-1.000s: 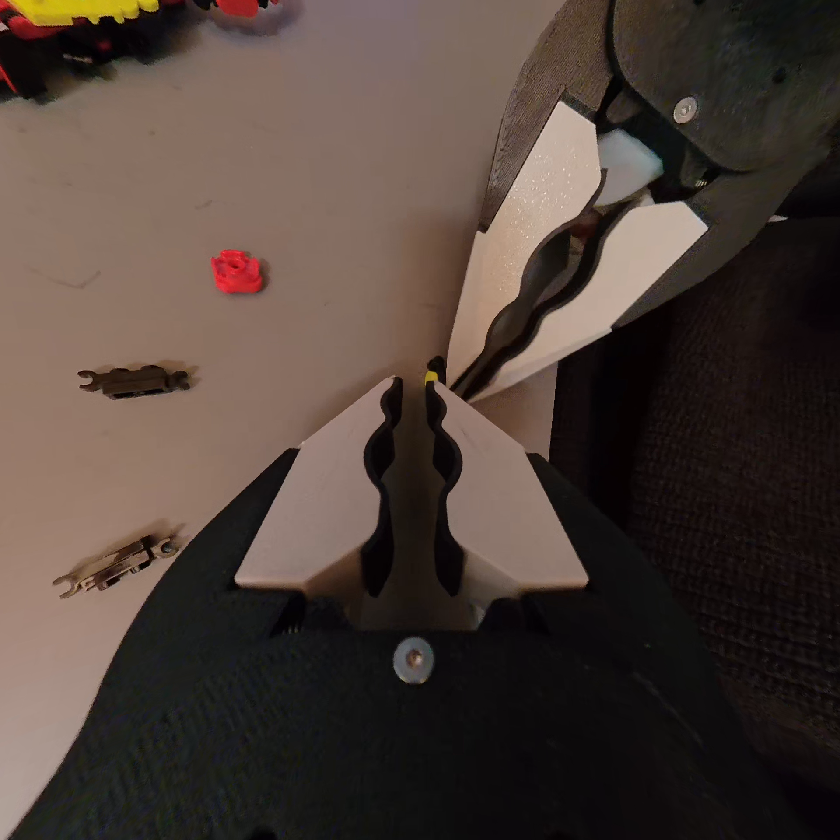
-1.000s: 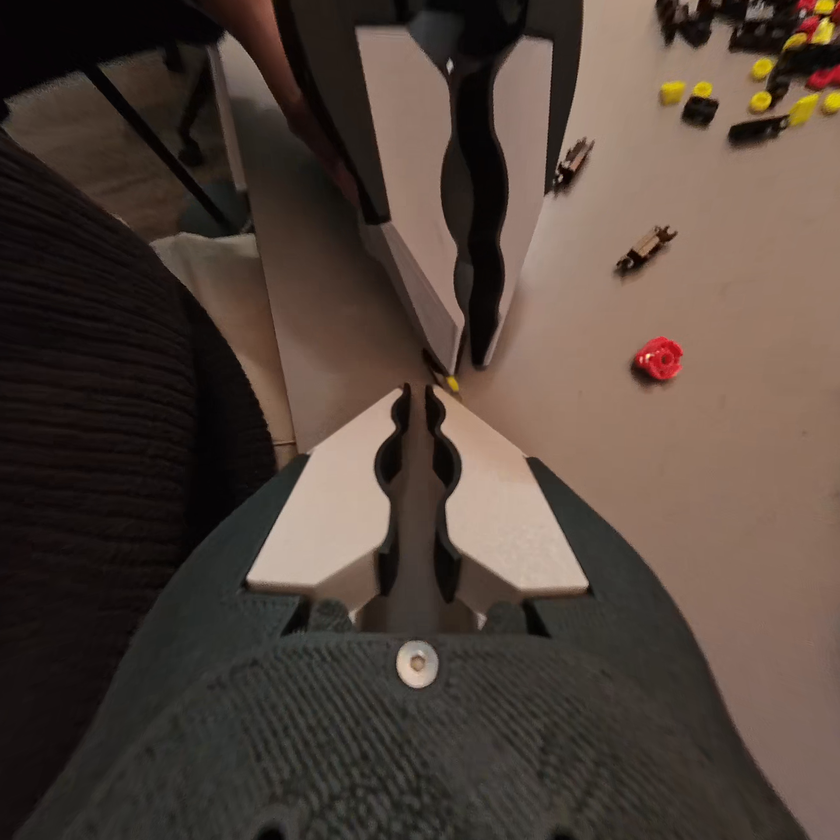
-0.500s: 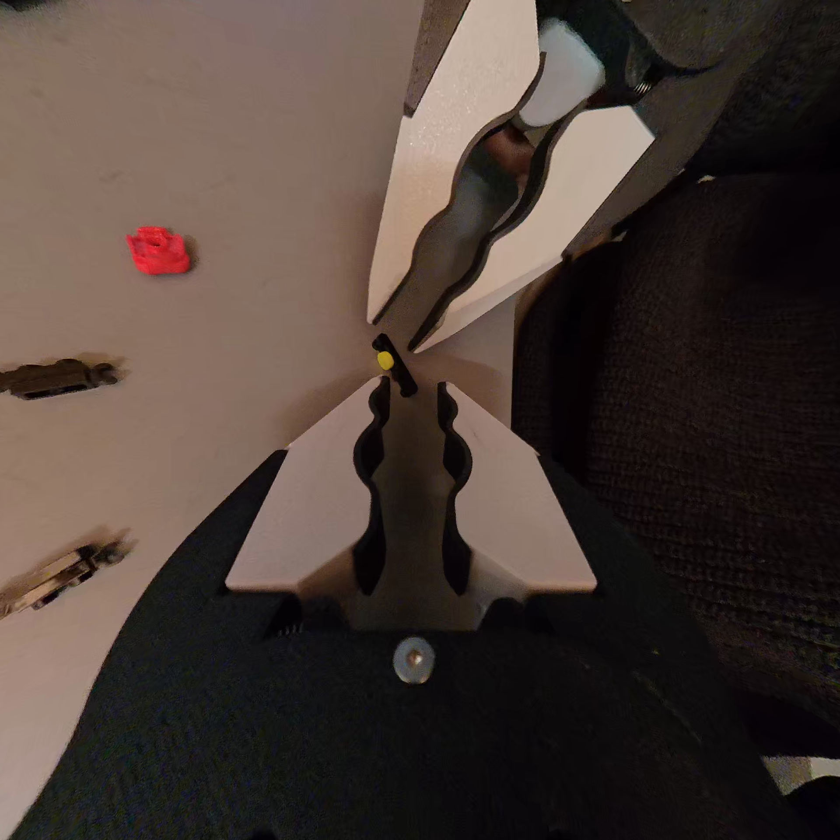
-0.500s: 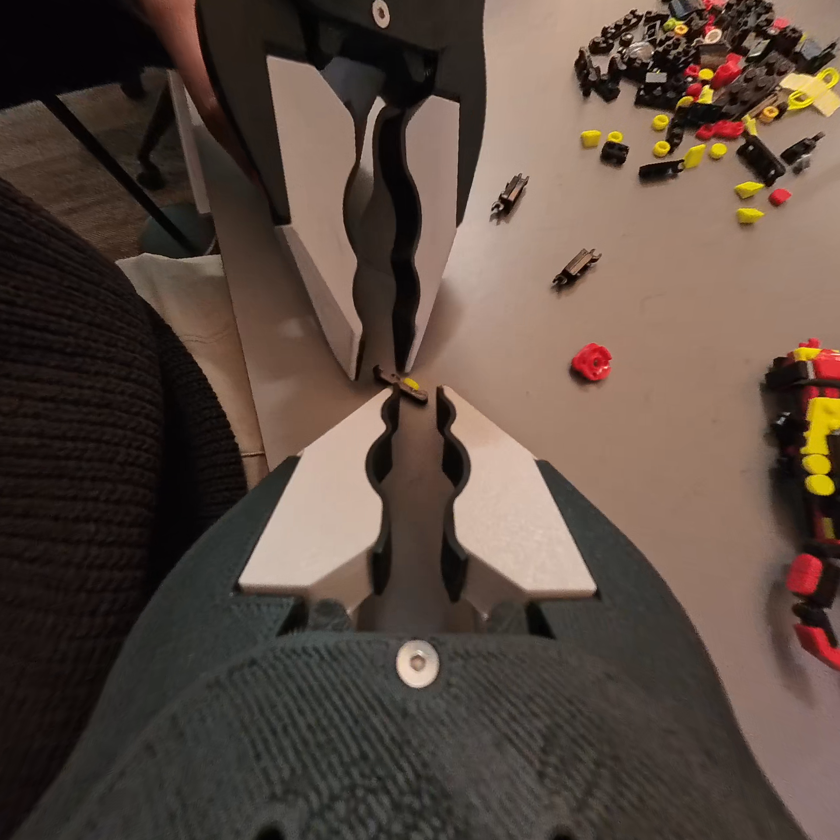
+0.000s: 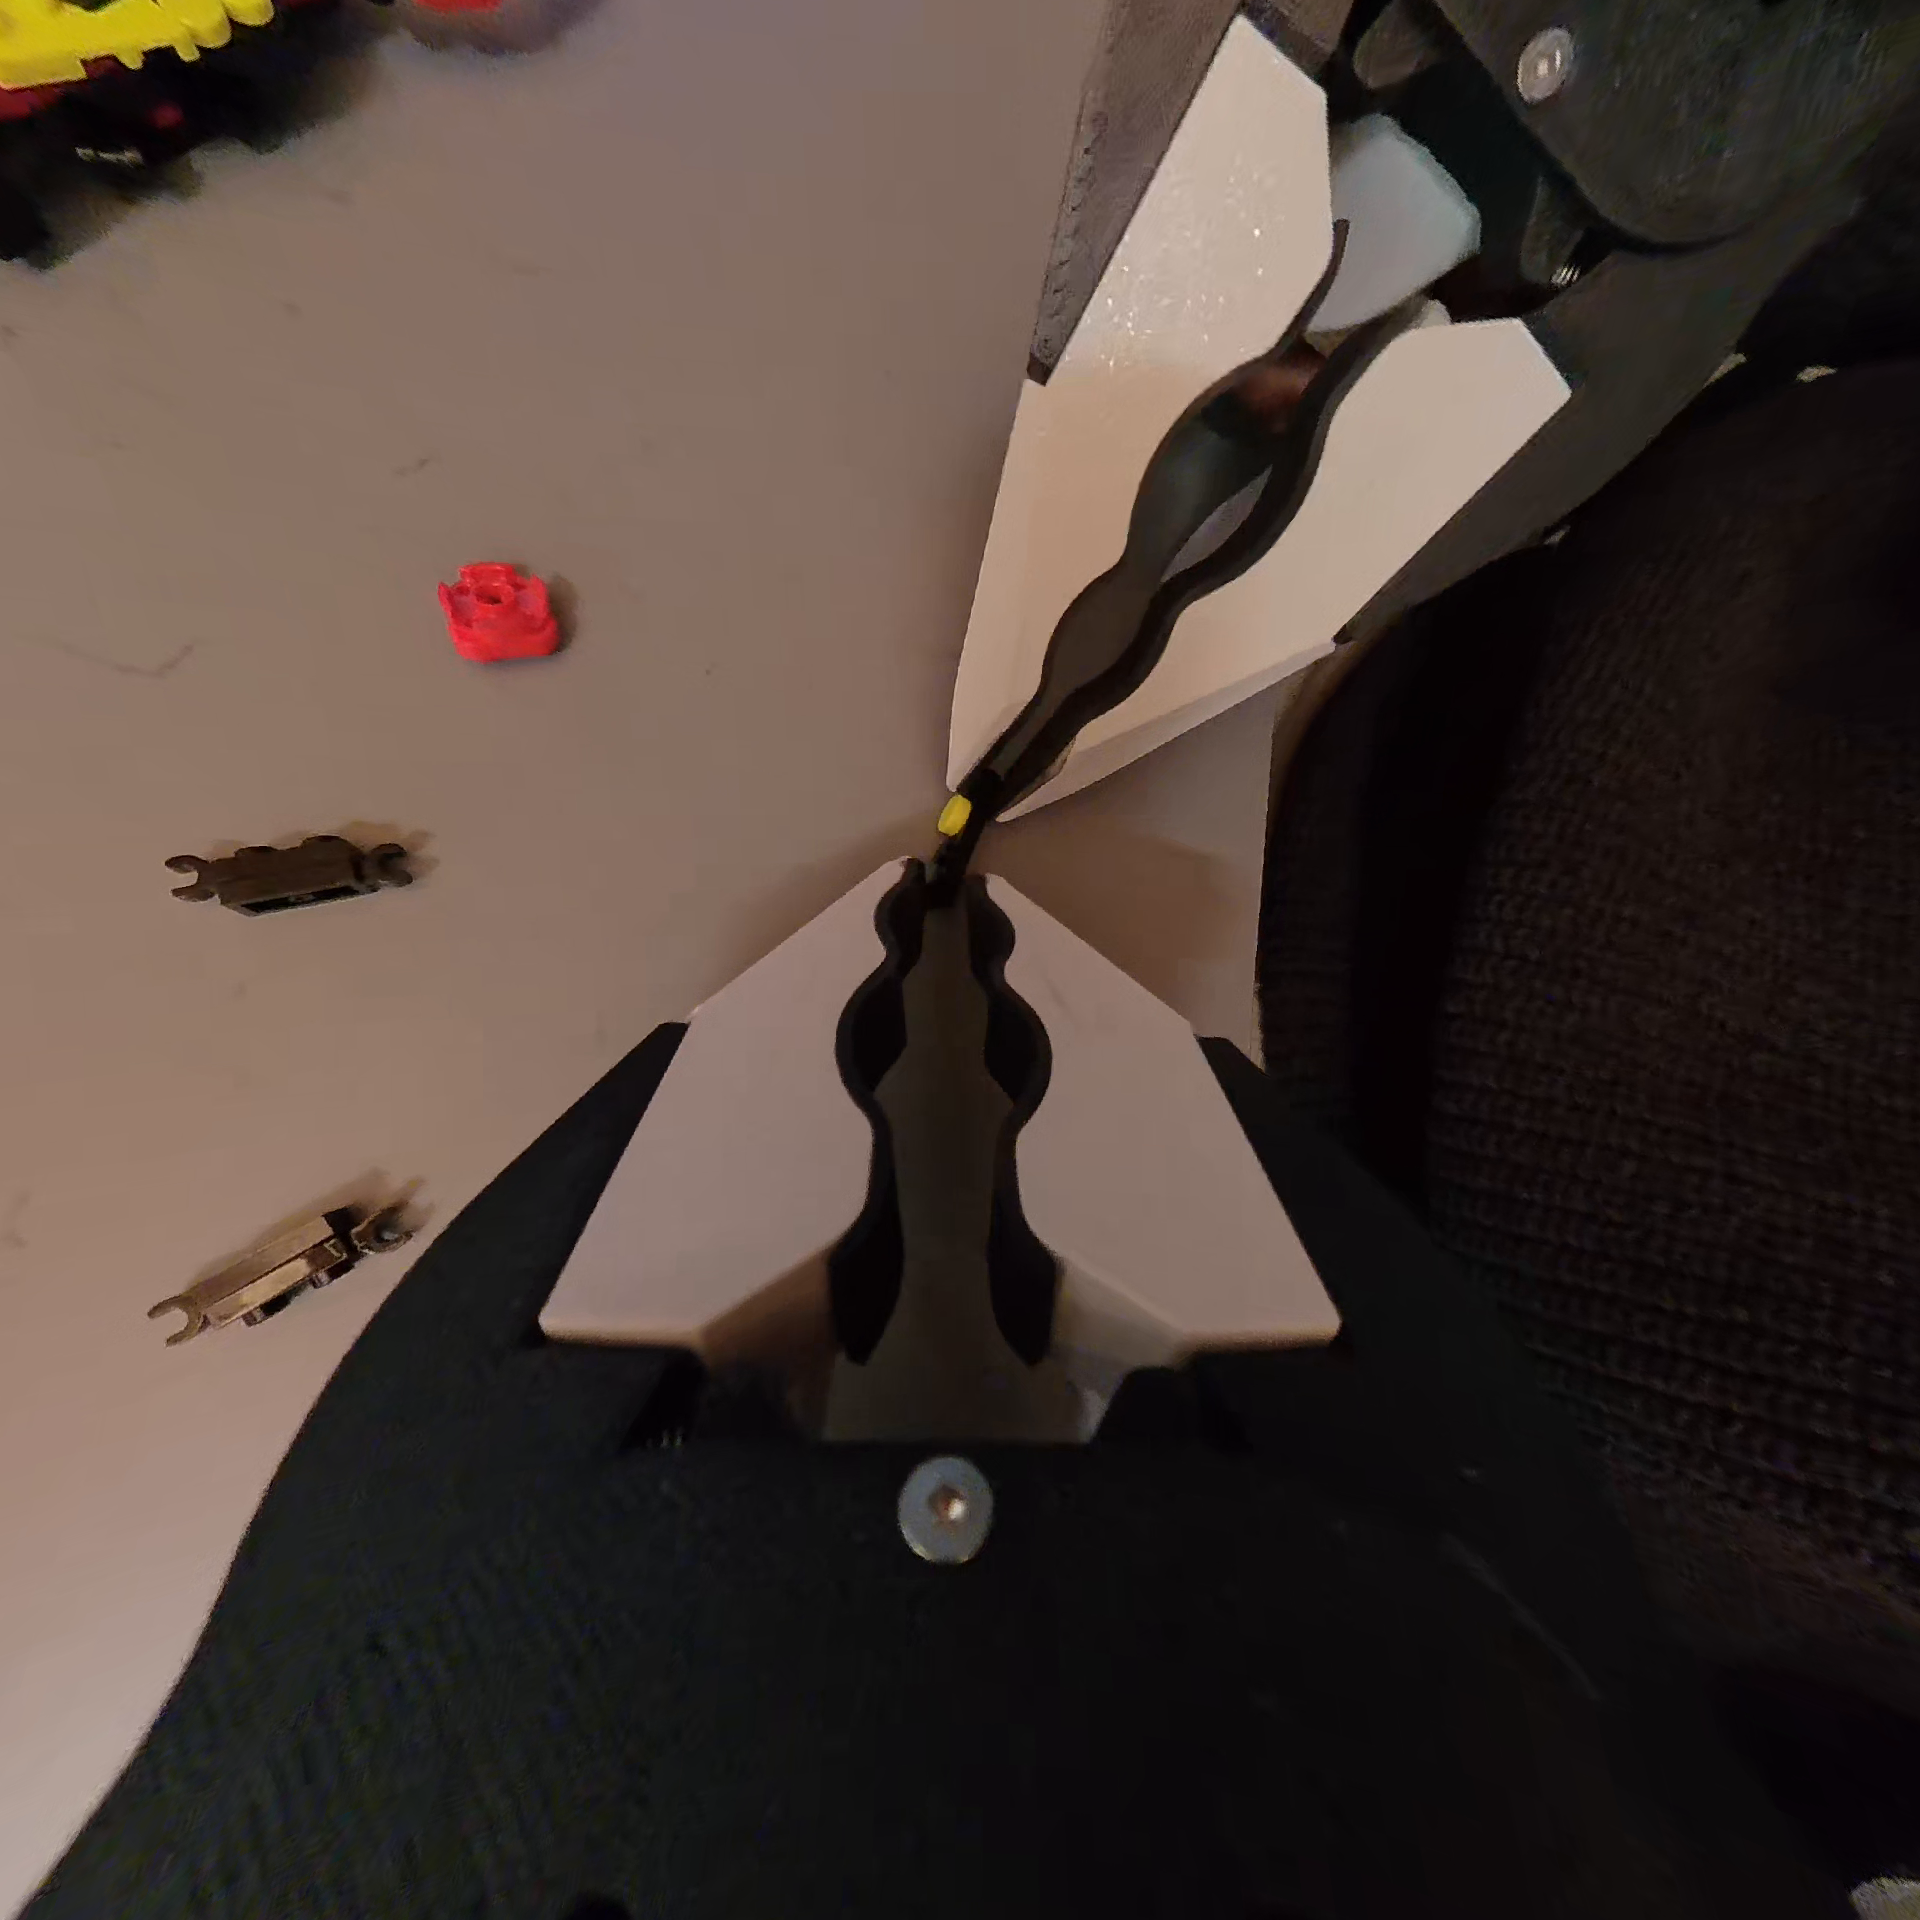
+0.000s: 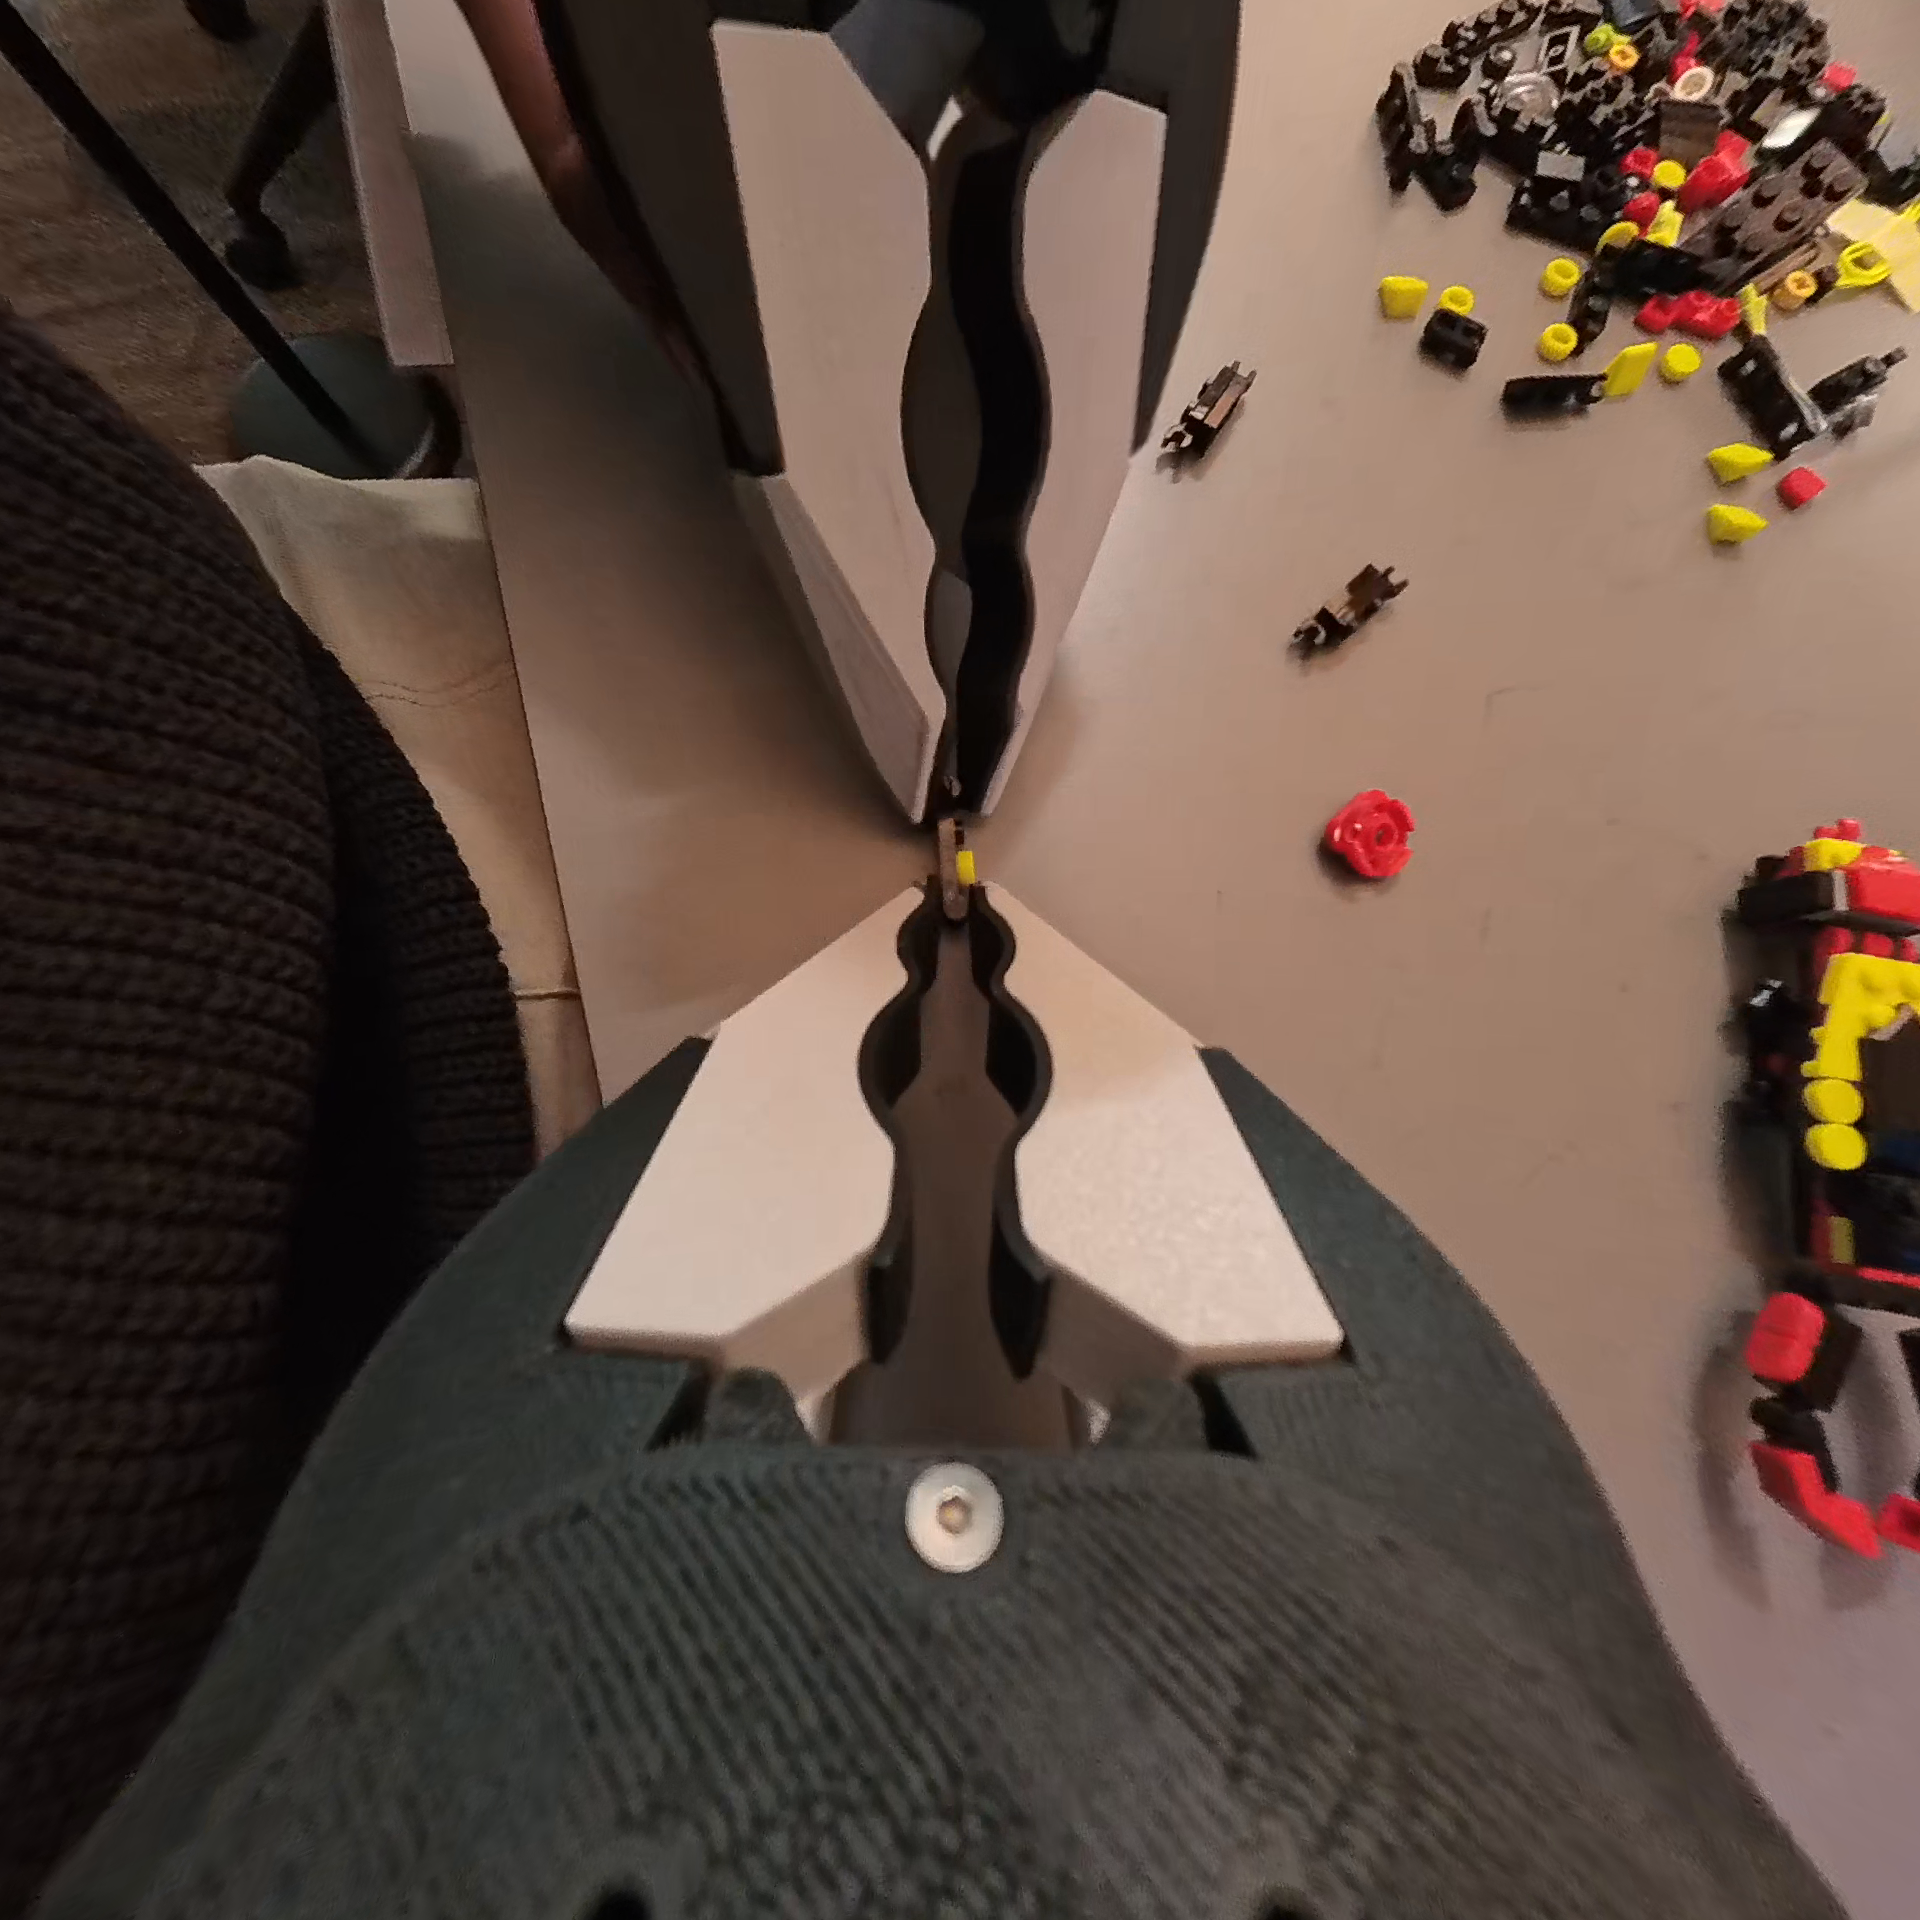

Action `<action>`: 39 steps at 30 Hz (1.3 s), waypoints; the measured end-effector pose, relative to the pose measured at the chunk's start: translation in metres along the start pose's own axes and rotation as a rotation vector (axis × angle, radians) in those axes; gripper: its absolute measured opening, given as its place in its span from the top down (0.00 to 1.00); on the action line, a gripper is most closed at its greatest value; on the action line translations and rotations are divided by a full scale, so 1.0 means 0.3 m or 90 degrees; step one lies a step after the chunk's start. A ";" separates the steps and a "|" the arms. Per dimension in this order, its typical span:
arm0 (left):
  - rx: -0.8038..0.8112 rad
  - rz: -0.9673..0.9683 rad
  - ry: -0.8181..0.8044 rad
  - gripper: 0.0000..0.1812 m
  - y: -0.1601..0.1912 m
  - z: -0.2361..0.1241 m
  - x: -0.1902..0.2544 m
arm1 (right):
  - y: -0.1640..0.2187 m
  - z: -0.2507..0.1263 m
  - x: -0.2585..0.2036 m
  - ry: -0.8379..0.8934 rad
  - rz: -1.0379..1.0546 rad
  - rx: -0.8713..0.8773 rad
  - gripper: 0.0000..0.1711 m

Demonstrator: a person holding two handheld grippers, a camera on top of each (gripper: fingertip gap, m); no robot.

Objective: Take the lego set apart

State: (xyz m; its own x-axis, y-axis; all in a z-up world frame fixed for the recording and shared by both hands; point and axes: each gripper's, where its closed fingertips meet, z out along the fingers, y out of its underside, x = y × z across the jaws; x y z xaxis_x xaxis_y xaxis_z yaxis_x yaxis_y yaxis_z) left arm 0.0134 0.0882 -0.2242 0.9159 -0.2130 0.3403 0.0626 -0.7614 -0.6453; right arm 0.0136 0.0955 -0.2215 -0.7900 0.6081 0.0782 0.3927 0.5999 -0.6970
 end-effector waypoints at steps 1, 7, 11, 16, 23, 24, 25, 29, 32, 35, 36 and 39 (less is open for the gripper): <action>0.005 -0.008 0.006 0.94 -0.002 -0.003 0.001 | 0.000 0.000 0.002 0.011 -0.017 -0.003 0.98; 0.056 -0.078 0.030 0.90 -0.031 -0.034 -0.017 | -0.002 0.006 -0.004 0.059 -0.129 -0.016 0.98; 0.049 -0.092 0.019 0.90 -0.015 -0.039 -0.037 | -0.005 0.004 -0.042 0.014 -0.135 -0.006 0.94; 0.027 -0.081 0.052 0.90 0.000 -0.023 -0.001 | -0.008 -0.011 -0.055 -0.017 -0.127 0.004 0.93; 0.006 -0.053 0.049 0.95 0.013 -0.010 0.013 | 0.000 -0.010 -0.037 -0.007 -0.105 -0.004 0.96; 0.001 -0.045 0.045 0.97 0.016 -0.008 0.013 | 0.001 -0.007 -0.034 -0.003 -0.101 -0.005 0.97; 0.002 -0.033 0.041 0.97 0.015 -0.006 0.015 | 0.001 -0.005 -0.032 -0.002 -0.096 -0.006 0.97; 0.002 0.007 0.015 0.97 0.009 -0.003 0.012 | 0.004 -0.004 -0.024 0.006 -0.085 -0.009 0.98; 0.008 0.000 0.017 0.95 0.004 -0.002 0.012 | 0.007 -0.006 -0.010 0.019 -0.085 -0.013 0.98; 0.029 -0.037 0.022 0.91 -0.013 -0.005 0.003 | -0.003 -0.016 0.017 0.064 -0.113 -0.013 0.98; 0.038 -0.048 0.018 0.88 -0.021 -0.011 -0.005 | -0.006 -0.022 0.033 0.093 -0.137 -0.018 0.98; 0.053 -0.073 -0.015 0.86 -0.025 -0.026 -0.049 | -0.018 -0.051 0.093 0.210 -0.246 -0.049 0.98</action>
State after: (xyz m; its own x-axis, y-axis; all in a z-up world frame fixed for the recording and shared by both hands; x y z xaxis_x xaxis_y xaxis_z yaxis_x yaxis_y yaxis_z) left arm -0.0037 0.0921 -0.2191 0.9099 -0.1121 0.3993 0.1990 -0.7267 -0.6575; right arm -0.0034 0.1173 -0.2048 -0.6990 0.4586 0.5488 0.1449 0.8422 -0.5193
